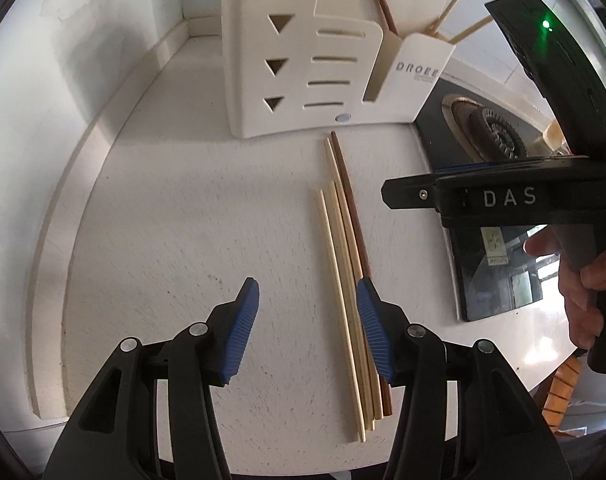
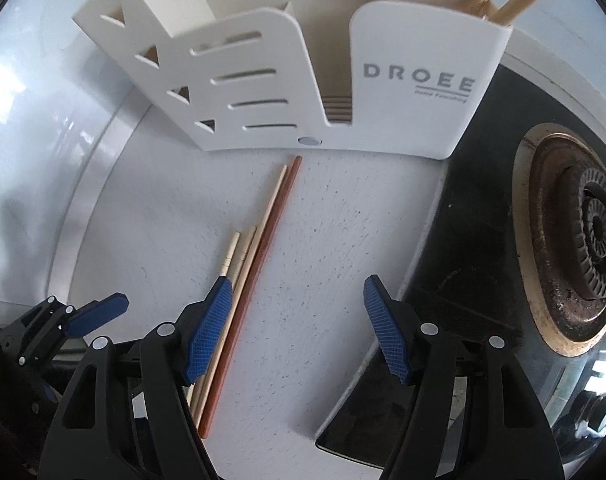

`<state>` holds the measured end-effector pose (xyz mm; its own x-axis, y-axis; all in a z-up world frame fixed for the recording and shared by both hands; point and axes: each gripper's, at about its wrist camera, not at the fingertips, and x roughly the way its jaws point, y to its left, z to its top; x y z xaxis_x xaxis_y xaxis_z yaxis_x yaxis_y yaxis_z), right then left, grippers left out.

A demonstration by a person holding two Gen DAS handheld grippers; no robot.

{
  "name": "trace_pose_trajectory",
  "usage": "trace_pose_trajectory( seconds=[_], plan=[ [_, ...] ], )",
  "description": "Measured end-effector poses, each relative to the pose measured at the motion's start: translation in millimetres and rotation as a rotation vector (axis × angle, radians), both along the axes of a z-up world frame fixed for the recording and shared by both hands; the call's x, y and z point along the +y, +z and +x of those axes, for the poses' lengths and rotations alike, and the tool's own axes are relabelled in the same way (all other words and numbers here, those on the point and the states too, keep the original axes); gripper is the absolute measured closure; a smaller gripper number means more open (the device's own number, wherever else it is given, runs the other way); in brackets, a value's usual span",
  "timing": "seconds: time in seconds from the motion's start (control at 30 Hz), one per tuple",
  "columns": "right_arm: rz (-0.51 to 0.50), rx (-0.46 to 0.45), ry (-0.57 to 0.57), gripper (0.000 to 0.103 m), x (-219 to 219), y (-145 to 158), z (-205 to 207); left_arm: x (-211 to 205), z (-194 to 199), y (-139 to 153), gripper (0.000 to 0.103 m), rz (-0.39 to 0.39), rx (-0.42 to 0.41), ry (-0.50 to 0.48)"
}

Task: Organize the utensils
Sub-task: 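Withdraw both open tools back toward the remaining chopsticks on the counter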

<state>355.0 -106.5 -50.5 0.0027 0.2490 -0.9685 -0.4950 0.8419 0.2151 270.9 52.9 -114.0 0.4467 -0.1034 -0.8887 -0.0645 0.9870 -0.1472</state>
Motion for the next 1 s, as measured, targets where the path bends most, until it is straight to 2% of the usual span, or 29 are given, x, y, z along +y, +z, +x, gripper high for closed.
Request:
trace_pose_trajectory(
  seconds=[0.63,1.0],
  plan=[
    [-0.072,0.091,0.004,0.035,23,-28,4,-1,-1,-17,0.052,-0.003,0.051,-0.032],
    [-0.108,0.099,0.02,0.035,47,-38,3,2,0,-25,0.051,-0.016,0.074,-0.027]
  ],
)
